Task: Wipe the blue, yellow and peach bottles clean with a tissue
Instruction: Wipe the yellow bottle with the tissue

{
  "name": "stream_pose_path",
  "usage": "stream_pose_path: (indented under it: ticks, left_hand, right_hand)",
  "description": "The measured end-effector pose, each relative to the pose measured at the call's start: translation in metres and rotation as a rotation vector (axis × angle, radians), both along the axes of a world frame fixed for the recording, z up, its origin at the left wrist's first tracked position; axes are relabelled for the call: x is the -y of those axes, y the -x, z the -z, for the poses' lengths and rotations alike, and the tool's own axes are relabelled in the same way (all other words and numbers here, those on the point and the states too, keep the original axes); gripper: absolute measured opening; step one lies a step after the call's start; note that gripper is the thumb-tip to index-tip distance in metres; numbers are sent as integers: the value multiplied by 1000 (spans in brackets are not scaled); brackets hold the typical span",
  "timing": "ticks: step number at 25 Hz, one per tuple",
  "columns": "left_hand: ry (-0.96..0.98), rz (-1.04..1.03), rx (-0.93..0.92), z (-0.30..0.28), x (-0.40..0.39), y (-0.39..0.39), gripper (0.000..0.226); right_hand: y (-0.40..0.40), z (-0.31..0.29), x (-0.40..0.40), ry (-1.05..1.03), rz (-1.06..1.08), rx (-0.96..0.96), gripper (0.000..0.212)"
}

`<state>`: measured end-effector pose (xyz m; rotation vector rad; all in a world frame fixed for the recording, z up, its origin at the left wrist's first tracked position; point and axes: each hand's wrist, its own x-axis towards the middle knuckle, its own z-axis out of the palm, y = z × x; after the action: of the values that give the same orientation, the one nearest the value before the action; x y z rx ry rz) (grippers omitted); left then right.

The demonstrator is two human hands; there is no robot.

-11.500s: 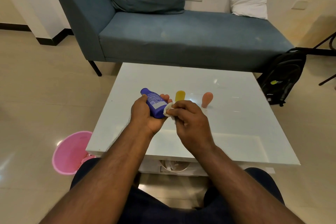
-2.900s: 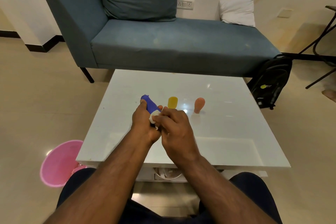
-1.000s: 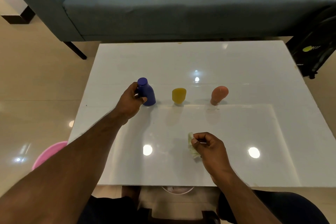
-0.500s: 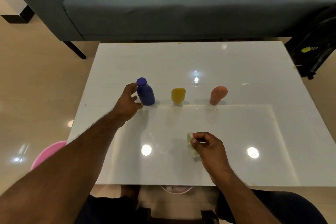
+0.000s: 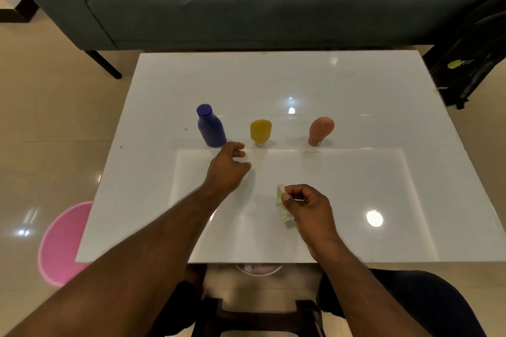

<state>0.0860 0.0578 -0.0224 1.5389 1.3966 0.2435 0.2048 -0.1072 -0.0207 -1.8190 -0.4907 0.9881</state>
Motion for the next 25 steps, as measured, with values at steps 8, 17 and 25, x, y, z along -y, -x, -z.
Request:
stream_pose_path:
  ticks: [8, 17, 25]
  left_hand:
    - [-107, -27, 13, 9, -12, -51, 67]
    - [-41, 27, 80, 19, -17, -46, 51]
    - [402, -10, 374, -33, 47, -1, 50]
  right_hand:
    - [-8, 1, 3, -14, 22, -26, 12]
    - [-13, 6, -2, 4, 32, -22, 14]
    - [-6, -26, 1, -140, 147, -175, 12]
